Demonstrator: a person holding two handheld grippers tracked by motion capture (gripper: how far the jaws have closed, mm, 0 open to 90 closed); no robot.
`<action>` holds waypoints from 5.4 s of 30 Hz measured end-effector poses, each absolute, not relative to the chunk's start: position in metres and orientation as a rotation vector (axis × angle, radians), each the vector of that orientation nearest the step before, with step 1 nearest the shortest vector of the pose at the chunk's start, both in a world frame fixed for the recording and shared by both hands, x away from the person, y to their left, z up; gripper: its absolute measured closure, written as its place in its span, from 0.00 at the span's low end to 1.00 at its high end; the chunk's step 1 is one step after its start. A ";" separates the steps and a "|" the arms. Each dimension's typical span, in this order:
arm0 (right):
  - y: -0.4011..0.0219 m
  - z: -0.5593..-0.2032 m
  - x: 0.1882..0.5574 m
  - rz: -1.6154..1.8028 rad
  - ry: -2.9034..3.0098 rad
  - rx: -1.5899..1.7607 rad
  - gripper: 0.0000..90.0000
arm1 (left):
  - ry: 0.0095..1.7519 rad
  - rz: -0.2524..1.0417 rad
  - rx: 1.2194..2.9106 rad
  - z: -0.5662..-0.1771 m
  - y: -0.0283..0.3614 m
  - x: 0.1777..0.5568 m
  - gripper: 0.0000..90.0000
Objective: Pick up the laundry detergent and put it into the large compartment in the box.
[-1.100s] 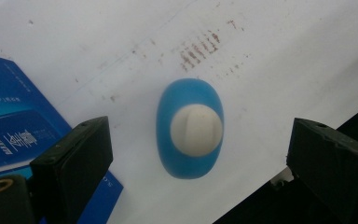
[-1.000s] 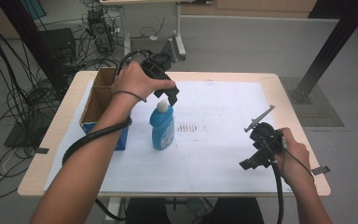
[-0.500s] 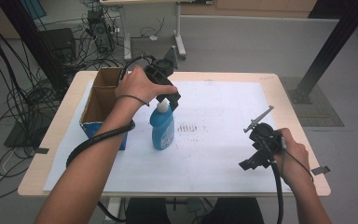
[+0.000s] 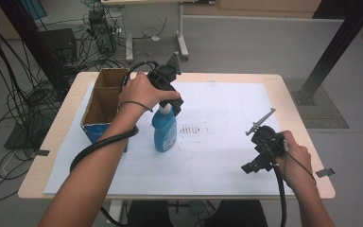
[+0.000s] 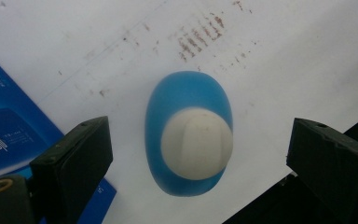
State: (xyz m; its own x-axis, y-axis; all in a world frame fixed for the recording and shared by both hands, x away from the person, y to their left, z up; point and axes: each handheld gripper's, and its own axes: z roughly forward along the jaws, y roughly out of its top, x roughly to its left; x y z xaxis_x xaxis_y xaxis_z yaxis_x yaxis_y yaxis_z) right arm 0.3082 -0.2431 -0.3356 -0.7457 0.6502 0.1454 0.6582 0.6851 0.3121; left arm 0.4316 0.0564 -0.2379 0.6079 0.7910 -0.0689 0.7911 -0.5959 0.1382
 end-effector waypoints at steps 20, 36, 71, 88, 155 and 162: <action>-0.242 -0.339 0.308 -0.529 -2.864 -1.101 0.06 | 1.348 0.004 2.682 -0.257 0.058 0.435 0.08; -0.243 -0.341 0.308 -0.527 -2.858 -1.107 0.06 | 1.354 0.010 2.685 -0.268 0.056 0.435 0.09; -0.242 -0.345 0.308 -0.523 -2.858 -1.113 0.06 | 1.363 0.027 2.658 -0.283 0.057 0.429 0.09; -0.244 -0.344 0.308 -0.522 -2.858 -1.116 0.06 | 1.368 0.020 2.651 -0.289 0.058 0.426 0.09; -0.241 -0.342 0.305 -0.513 -2.872 -1.107 0.06 | 1.369 0.033 2.622 -0.282 0.062 0.421 0.08; -0.241 -0.341 0.304 -0.514 -2.873 -1.109 0.06 | 1.378 0.047 2.619 -0.282 0.062 0.420 0.09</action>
